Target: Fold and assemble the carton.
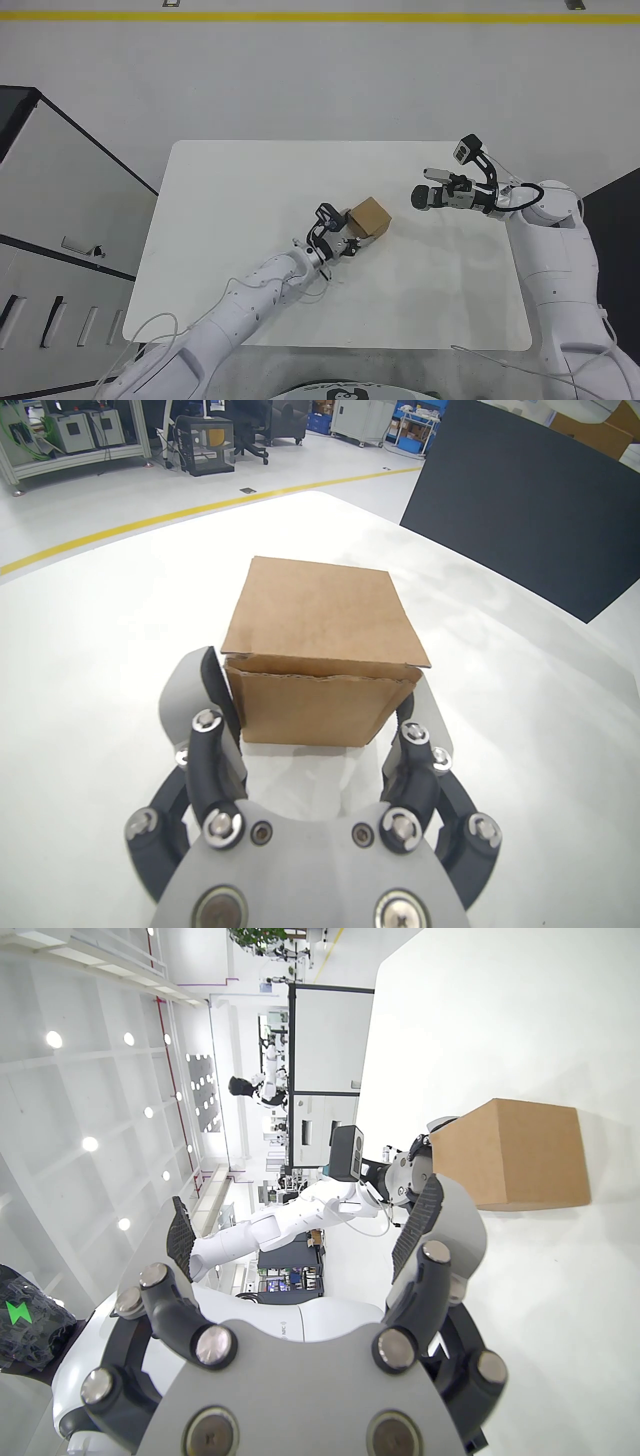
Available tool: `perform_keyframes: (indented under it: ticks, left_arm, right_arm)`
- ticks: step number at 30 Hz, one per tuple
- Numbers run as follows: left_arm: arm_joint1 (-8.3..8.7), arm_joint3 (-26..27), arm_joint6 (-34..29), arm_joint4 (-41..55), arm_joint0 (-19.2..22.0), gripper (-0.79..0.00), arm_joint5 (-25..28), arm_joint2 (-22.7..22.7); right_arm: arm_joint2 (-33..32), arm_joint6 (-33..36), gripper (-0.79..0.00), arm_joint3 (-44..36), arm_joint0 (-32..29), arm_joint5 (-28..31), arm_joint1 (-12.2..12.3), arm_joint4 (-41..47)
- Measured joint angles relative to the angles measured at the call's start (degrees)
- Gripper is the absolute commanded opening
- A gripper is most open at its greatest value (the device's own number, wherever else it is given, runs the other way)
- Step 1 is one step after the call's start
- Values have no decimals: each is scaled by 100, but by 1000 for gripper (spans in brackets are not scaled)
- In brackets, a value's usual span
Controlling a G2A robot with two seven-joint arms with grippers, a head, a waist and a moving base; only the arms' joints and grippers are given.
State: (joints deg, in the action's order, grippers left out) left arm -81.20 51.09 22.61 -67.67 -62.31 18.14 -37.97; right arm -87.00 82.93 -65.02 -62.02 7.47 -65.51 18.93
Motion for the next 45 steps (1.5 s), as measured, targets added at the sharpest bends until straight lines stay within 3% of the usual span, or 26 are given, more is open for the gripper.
perform_keyframes:
  ticks: [6,12,22,26,36,39,45]
  left_arm:
    - [54,147,78,-142,-19,-785,66,-155]
    - [253,644,2,-485,-129,-785,486,-463]
    - [836,2495,-1017,-783,-864,-785,1884,-1549]
    - [948,3196,-1344,-867,-1103,-785,1909,-1867]
    - [951,3198,-1341,-913,-1079,-785,1912,-1854]
    - [1023,3753,-1406,-1207,-1085,-785,2009,-2066]
    - [1246,5169,-2024,-963,-1257,-785,2930,-2887]
  right_arm:
    - [0,0,0,0,0,0,0,0]
    - [0,0,0,0,0,0,0,0]
    - [0,0,0,0,0,0,0,0]
    - [0,0,0,0,0,0,0,0]
    - [0,0,0,0,0,0,0,0]
    - [0,0,0,0,0,0,0,0]
    - [0,0,0,0,0,0,0,0]
